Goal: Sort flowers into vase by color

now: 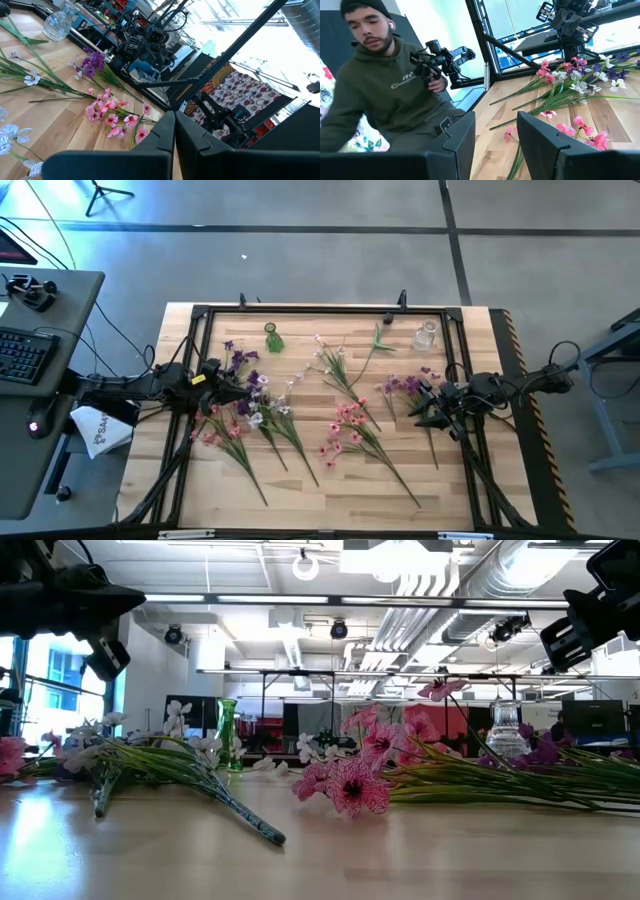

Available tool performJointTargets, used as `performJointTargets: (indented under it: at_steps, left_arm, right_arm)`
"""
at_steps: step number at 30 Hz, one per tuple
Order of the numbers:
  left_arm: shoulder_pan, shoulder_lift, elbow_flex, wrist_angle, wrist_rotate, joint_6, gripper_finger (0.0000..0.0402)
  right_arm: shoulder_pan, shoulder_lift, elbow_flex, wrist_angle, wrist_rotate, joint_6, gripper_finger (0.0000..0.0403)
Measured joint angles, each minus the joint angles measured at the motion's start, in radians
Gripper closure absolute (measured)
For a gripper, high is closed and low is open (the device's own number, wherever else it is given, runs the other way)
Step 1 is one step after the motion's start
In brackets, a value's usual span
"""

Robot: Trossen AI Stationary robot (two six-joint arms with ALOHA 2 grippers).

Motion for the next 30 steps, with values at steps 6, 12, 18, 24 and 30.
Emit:
performJointTargets:
  at_steps: [6,12,18,24,30]
  left_arm:
    - [0.0,0.0,0.0,0.0,-0.003,0.006,0.0402]
    - [0.0,0.0,0.0,0.0,-0.118,0.149,0.0402]
    - [0.0,0.0,0.0,0.0,-0.218,0.286,0.0401]
    - [0.0,0.0,0.0,0.001,-0.286,0.306,0.0401]
    - [0.0,0.0,0.0,0.001,-0.295,0.307,0.0402]
  right_arm:
    - [0.0,0.0,0.0,0.0,0.0,0.0,0.0261]
    - [0.0,0.0,-0.001,0.05,0.157,-0.088,0.0261]
    - [-0.001,-0.001,-0.003,0.249,0.523,0.009,0.0261]
    - [-0.009,-0.001,-0.003,0.36,0.872,0.027,0.0261]
    - [-0.015,0.0,0.012,0.25,0.964,0.122,0.0261]
